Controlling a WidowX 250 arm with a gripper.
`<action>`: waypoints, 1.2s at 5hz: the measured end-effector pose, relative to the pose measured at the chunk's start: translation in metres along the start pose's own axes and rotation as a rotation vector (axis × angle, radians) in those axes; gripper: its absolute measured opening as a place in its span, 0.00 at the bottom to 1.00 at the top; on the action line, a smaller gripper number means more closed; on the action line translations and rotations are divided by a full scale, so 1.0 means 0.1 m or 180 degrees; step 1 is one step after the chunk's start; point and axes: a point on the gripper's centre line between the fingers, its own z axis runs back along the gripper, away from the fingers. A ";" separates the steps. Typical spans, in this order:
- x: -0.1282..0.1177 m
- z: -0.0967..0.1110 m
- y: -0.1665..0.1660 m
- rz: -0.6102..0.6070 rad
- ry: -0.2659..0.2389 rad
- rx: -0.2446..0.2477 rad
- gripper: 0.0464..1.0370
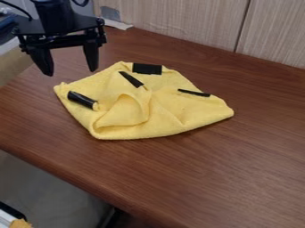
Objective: Unfold the cloth from top left to left
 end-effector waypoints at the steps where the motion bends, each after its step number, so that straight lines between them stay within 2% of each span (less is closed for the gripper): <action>1: -0.03 -0.05 0.00 0.0003 0.0061 0.0016 0.96; 2: 0.00 -0.13 0.05 0.0172 0.0044 0.0086 0.96; 3: 0.01 -0.23 0.11 0.0323 0.0097 0.0216 0.96; 4: 0.01 -0.45 0.13 0.0427 0.0203 0.0382 0.96; 6: 0.01 -0.64 0.00 0.0290 0.0230 0.0503 0.96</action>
